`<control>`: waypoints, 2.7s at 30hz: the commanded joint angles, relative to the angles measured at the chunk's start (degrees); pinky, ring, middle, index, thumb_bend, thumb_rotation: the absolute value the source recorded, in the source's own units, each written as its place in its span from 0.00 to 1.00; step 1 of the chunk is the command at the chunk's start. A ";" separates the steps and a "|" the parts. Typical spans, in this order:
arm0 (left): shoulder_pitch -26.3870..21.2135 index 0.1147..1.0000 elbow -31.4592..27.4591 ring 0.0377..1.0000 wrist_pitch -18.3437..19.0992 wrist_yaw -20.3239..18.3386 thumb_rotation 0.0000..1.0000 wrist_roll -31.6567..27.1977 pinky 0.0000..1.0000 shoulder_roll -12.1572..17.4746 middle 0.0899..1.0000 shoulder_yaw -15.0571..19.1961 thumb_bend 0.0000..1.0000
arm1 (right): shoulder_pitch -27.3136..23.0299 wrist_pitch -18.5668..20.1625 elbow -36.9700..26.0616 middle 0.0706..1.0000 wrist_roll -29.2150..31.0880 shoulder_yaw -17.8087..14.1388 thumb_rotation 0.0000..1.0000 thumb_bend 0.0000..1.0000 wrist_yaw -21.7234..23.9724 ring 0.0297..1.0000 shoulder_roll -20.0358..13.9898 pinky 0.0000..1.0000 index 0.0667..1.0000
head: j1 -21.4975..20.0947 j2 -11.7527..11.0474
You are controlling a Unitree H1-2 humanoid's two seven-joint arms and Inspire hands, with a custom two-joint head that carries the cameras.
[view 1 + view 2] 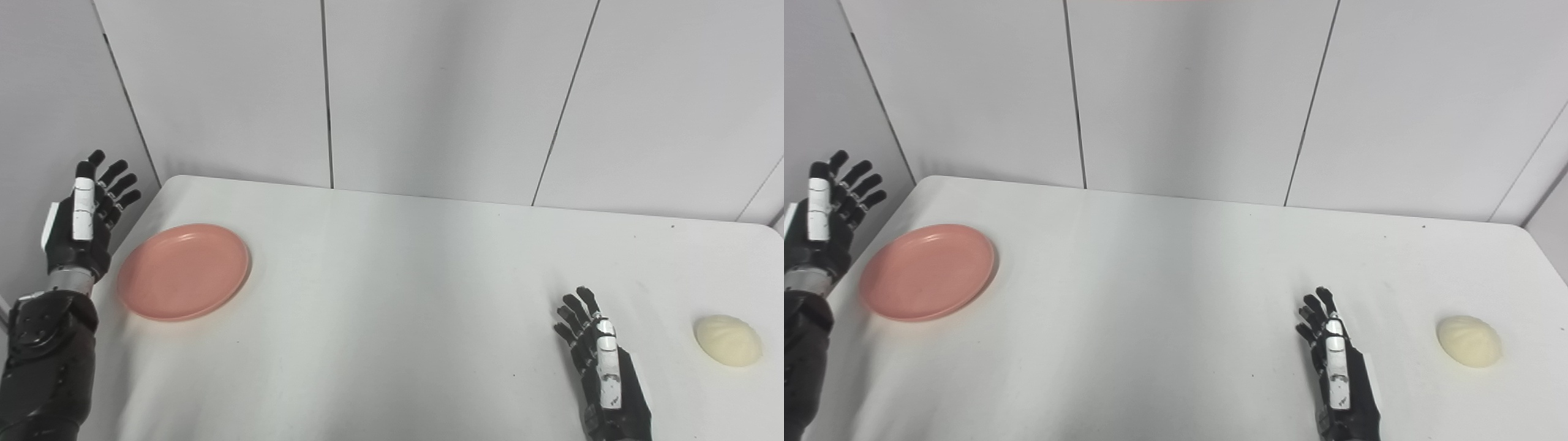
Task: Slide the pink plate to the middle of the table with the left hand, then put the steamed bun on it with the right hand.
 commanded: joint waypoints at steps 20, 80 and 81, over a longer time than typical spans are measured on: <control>-2.74 0.94 12.64 0.86 -9.30 1.77 0.84 3.05 0.83 3.79 0.89 -0.55 0.95 | 0.80 -0.10 -1.49 0.90 0.65 -0.22 1.00 0.71 0.04 0.90 -0.23 0.88 0.93 | -0.18 1.08; -2.47 0.92 2.84 0.88 -6.80 -3.10 0.79 1.86 0.78 -11.64 0.88 -10.65 0.95 | 0.94 1.06 -2.91 0.87 -0.63 1.37 1.00 0.73 -1.51 0.86 0.76 0.81 0.93 | -2.83 2.15; -2.57 0.91 2.48 0.88 -6.51 -3.01 0.78 1.91 0.78 -12.07 0.88 -11.06 0.96 | 0.95 1.05 -2.95 0.87 -0.66 1.42 0.99 0.74 -1.56 0.86 0.81 0.81 0.92 | -2.91 2.16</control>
